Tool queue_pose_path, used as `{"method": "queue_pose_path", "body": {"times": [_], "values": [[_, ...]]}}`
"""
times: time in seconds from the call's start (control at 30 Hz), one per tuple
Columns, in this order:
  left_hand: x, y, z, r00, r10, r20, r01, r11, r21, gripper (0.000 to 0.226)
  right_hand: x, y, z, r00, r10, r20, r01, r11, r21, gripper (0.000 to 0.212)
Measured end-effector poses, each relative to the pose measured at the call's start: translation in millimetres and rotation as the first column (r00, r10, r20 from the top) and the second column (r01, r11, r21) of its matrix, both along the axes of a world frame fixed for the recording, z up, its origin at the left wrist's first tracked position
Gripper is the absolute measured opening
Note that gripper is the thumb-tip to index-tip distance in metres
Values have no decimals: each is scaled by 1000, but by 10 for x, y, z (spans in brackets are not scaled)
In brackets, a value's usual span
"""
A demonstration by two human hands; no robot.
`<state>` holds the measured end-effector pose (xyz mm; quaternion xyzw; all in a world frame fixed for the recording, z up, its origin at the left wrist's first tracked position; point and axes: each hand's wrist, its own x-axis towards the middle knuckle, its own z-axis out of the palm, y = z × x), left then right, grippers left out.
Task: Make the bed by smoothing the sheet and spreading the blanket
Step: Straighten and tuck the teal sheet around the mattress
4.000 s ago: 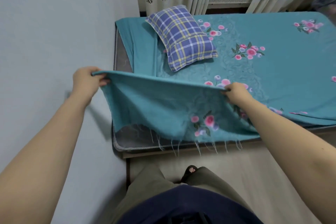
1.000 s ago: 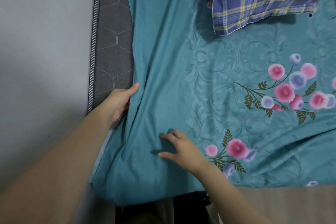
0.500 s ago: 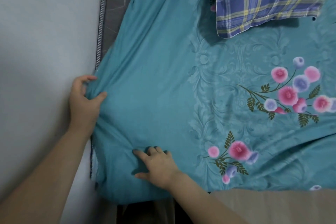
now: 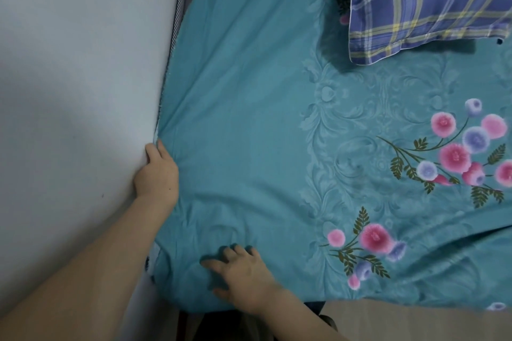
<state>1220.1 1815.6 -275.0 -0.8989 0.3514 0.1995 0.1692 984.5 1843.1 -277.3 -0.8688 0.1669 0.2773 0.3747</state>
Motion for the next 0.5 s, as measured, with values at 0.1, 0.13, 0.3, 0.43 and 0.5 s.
{"method": "queue_pose_path", "body": {"times": [0.1, 0.13, 0.3, 0.43, 0.5], "values": [[-40, -7, -43, 999, 36, 5, -36, 999, 30, 70, -129, -56, -13, 992, -127, 26, 126, 990, 62, 60], [-66, 12, -47, 998, 61, 6, -61, 998, -4, 65, -187, -100, -8, 983, -182, 36, 179, 981, 79, 60], [-449, 249, -32, 999, -23, -31, 15, 970, -241, 59, -736, -508, -31, 923, -357, 141, 377, 913, -155, 78], [-732, 764, -136, 964, -66, -258, 55, 997, -50, 96, -1374, -963, -50, 942, -332, 50, 327, 873, -363, 98], [-750, 1058, -186, 969, -65, -240, 75, 997, 29, 104, -1707, -1184, -22, 953, -299, -42, 263, 892, -369, 105]]}}
